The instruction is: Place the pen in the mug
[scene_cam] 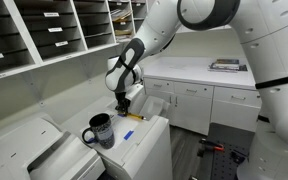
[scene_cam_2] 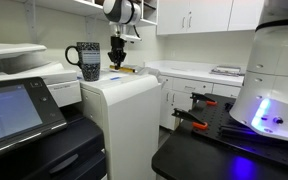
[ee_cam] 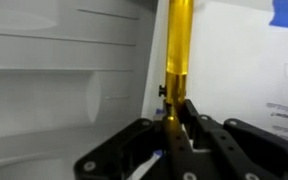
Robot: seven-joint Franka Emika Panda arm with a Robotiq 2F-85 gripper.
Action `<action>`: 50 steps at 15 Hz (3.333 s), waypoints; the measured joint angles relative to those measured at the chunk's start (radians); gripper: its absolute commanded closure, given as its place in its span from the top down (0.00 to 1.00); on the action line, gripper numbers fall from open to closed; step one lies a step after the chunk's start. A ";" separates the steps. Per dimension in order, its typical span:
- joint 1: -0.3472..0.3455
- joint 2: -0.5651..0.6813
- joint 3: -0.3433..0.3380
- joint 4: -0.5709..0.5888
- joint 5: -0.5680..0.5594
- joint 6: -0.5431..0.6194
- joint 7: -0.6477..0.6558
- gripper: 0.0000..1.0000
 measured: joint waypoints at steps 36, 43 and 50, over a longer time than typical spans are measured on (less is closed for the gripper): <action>-0.041 -0.402 0.006 -0.163 1.229 -0.425 -1.697 0.03; -0.010 -0.377 0.002 -0.177 1.391 -0.486 -1.768 0.03; 0.024 -0.313 0.001 -0.181 1.409 -0.482 -1.808 0.46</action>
